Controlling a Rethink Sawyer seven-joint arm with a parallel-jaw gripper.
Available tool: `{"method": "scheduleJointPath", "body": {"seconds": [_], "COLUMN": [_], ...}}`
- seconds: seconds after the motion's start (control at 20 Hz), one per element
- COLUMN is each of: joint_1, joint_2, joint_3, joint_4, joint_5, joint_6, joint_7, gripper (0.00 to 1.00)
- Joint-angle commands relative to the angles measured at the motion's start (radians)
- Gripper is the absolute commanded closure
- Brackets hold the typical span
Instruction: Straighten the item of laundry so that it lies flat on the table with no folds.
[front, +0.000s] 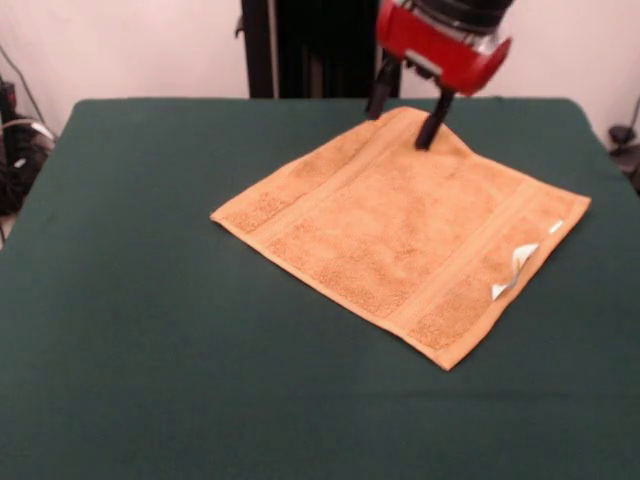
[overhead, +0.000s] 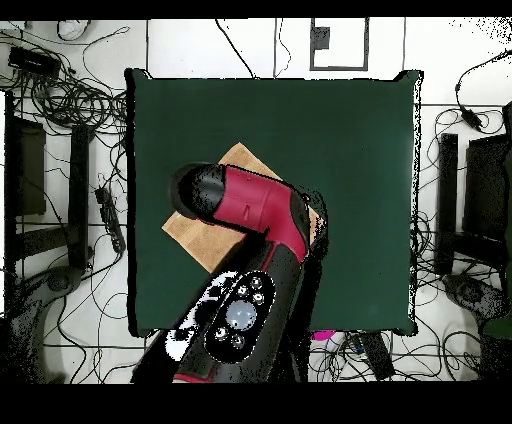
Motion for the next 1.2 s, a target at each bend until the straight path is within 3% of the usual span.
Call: {"method": "scheduleJointPath", "body": {"seconds": [0.05,0.7,1.0,1.2], "joint_1": [-0.007,-0.005,0.021,0.008], "joint_2": [0.094,0.143,0.141,0.148], "joint_3": [0.184,0.204,0.16,0.145], "joint_4": [0.233,0.245,0.216,0.137], "joint_5": [0.063,0.085,0.069,0.048], "joint_6": [-0.148,-0.331,-0.267,-0.174], "joint_7": [0.251,0.252,0.243,0.203], "gripper": [0.0,0.0,0.0,0.0]}}
